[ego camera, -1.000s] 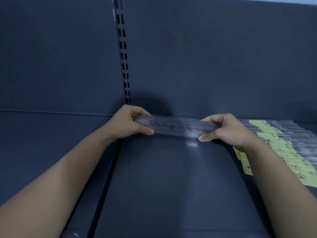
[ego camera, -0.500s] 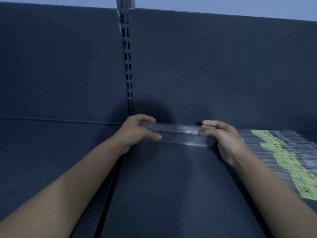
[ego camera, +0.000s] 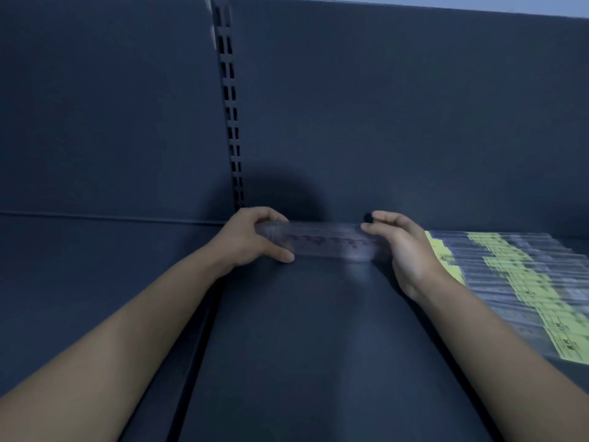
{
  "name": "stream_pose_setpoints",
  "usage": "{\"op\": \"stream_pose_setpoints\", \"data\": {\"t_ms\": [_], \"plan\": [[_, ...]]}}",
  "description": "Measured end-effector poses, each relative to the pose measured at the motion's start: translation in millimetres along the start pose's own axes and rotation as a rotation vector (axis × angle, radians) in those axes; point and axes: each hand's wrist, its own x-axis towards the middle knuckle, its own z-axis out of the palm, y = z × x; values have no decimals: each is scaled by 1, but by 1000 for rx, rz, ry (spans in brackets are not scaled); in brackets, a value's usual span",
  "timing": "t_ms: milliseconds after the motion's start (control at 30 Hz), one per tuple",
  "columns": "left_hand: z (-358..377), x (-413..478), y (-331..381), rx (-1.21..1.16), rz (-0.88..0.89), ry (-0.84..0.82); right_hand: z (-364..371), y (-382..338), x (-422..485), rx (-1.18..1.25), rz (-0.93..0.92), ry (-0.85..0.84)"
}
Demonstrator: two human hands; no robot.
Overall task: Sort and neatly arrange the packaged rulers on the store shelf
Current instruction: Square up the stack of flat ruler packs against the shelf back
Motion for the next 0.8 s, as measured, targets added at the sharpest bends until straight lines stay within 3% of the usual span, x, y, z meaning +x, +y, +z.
{"op": "stream_pose_setpoints", "data": {"t_ms": [133,233,333,467,600,700,800], "plan": [[-18,-1,-1,41,26,-88,-4,-3,-2,-62,19,-63],[-22,-1,-4,41,41,-70,-10,-6,-5,-425,-36,-223],[-21,0,-5,42,60,-35,-11,-5,-5,-751,-204,-210],[-21,-2,1,-28,133,63,-11,-11,-7,-864,-370,-170],[-16,-12,33,-207,309,155,-4,-23,-14,-1026,-387,-255],[-5,-23,59,-369,448,224,7,-21,-20,-925,-428,-235],[4,-32,79,-511,459,238,23,-21,-32,-571,-441,-237]]}}
